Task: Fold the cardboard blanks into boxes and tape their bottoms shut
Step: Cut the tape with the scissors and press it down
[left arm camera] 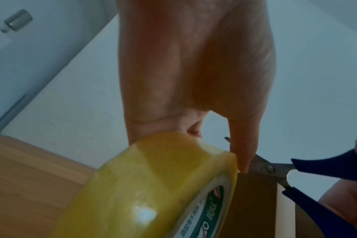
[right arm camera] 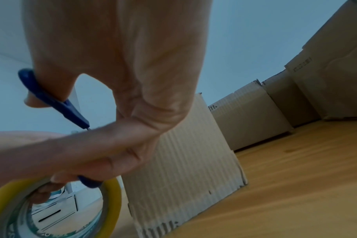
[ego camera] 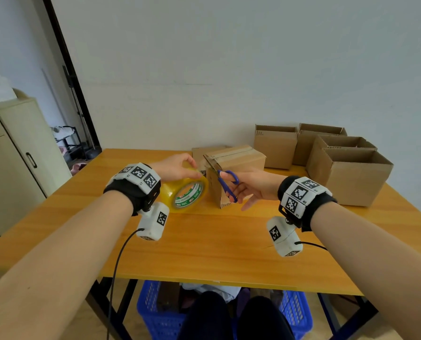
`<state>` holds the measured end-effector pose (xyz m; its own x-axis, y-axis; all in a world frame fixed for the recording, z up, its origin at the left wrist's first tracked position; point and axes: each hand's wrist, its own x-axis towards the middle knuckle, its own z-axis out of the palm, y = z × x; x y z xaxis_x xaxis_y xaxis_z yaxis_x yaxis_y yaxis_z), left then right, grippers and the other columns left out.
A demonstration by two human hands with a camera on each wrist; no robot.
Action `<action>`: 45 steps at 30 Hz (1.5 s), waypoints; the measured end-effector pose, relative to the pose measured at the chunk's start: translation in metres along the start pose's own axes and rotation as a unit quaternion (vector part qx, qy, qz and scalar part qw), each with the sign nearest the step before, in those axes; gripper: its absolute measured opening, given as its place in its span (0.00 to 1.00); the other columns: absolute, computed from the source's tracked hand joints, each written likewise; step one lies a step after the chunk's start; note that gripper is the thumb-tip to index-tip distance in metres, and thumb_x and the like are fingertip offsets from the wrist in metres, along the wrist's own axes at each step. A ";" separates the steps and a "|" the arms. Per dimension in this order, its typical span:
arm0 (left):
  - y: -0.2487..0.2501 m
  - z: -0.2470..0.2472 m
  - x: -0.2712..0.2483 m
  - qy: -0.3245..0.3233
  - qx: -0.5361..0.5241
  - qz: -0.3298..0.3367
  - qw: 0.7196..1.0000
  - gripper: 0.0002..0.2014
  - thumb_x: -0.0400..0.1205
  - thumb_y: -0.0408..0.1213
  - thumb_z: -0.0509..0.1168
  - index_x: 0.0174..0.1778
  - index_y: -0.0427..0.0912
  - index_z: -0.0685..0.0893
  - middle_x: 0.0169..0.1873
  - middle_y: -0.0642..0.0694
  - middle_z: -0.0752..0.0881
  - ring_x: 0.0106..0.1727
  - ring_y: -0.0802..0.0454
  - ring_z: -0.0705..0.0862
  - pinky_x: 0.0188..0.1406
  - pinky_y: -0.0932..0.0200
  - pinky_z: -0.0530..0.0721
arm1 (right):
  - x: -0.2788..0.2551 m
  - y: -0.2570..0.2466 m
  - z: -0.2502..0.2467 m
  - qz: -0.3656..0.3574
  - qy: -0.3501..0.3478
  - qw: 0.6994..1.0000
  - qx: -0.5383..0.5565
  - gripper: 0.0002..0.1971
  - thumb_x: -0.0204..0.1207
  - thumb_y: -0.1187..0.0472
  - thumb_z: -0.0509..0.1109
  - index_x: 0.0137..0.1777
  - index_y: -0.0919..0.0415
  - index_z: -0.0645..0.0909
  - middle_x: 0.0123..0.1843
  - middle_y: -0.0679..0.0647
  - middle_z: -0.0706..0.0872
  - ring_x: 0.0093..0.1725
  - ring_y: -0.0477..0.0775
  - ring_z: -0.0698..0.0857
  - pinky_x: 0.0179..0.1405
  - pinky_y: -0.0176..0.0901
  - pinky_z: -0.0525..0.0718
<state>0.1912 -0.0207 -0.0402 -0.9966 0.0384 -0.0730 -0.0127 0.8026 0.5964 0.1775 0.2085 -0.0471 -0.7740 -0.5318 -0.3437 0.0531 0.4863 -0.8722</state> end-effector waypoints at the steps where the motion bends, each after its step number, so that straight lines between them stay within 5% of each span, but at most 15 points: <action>1: -0.001 -0.001 -0.001 0.000 -0.001 -0.002 1.000 0.23 0.75 0.48 0.73 0.63 0.45 0.78 0.63 0.45 0.80 0.63 0.46 0.79 0.66 0.47 0.78 | 0.000 0.000 0.000 -0.003 -0.002 1.000 -0.002 0.28 0.76 0.39 0.65 0.51 0.67 0.84 0.40 0.58 0.88 0.30 0.47 0.85 0.31 0.43 0.88; 8: -0.005 -0.004 -0.001 0.007 -0.007 -0.006 1.000 0.20 0.75 0.49 0.73 0.60 0.48 0.78 0.63 0.46 0.79 0.63 0.48 0.78 0.63 0.52 0.77 | 0.001 0.000 0.002 -0.022 -0.002 1.000 -0.001 0.27 0.77 0.42 0.66 0.55 0.69 0.82 0.43 0.60 0.87 0.32 0.49 0.83 0.28 0.41 0.87; 15: 0.000 -0.004 -0.001 0.009 -0.007 0.000 1.000 0.17 0.77 0.43 0.72 0.59 0.43 0.79 0.61 0.46 0.78 0.60 0.50 0.76 0.56 0.57 0.73 | -0.001 0.003 0.002 -0.035 0.013 0.999 -0.003 0.22 0.77 0.45 0.67 0.50 0.68 0.83 0.37 0.56 0.85 0.30 0.48 0.80 0.25 0.38 0.85; 26: 0.004 -0.008 -0.002 -0.008 -0.012 -0.017 1.000 0.16 0.76 0.38 0.73 0.57 0.43 0.78 0.56 0.46 0.78 0.61 0.47 0.76 0.58 0.55 0.74 | -0.008 0.004 -0.001 -0.067 0.016 0.997 -0.036 0.14 0.79 0.52 0.67 0.43 0.63 0.83 0.24 0.46 0.81 0.25 0.44 0.76 0.25 0.35 0.85; 31: 0.004 -0.011 -0.004 -0.027 0.068 -0.013 0.997 0.16 0.75 0.36 0.73 0.55 0.46 0.76 0.63 0.41 0.79 0.66 0.43 0.77 0.63 0.47 0.78 | -0.012 0.005 -0.001 -0.071 -0.002 0.997 -0.044 0.13 0.79 0.52 0.68 0.43 0.63 0.84 0.30 0.51 0.81 0.26 0.44 0.75 0.26 0.37 0.85; 35: 0.006 -0.009 -0.004 -0.017 0.133 -0.003 0.991 0.16 0.76 0.35 0.72 0.55 0.48 0.75 0.54 0.45 0.77 0.54 0.48 0.77 0.47 0.54 0.79 | -0.012 0.004 0.002 -0.069 -0.021 0.996 -0.048 0.13 0.79 0.53 0.68 0.42 0.63 0.83 0.31 0.52 0.80 0.25 0.44 0.75 0.27 0.37 0.85; 40: -0.005 -0.009 -0.007 -0.010 0.175 -0.026 0.984 0.16 0.74 0.32 0.72 0.53 0.46 0.75 0.55 0.45 0.76 0.53 0.47 0.76 0.41 0.59 0.75 | -0.015 0.004 -0.005 -0.072 -0.003 0.996 -0.043 0.13 0.79 0.52 0.68 0.43 0.63 0.83 0.31 0.52 0.80 0.24 0.44 0.74 0.27 0.37 0.85; 45: -0.016 -0.011 -0.010 0.006 0.090 -0.021 0.996 0.14 0.74 0.31 0.72 0.49 0.46 0.75 0.58 0.43 0.77 0.59 0.44 0.77 0.51 0.53 0.76 | -0.016 0.002 -0.008 -0.075 0.005 0.996 -0.049 0.13 0.79 0.53 0.68 0.44 0.64 0.83 0.33 0.53 0.81 0.27 0.45 0.75 0.27 0.36 0.85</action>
<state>0.2004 -0.0404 -0.0401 -0.9964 -0.0044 -0.0845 -0.0413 0.8971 0.4399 0.1847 0.2231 -0.0409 -0.7745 -0.5976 -0.2075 -0.1252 0.4664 -0.8757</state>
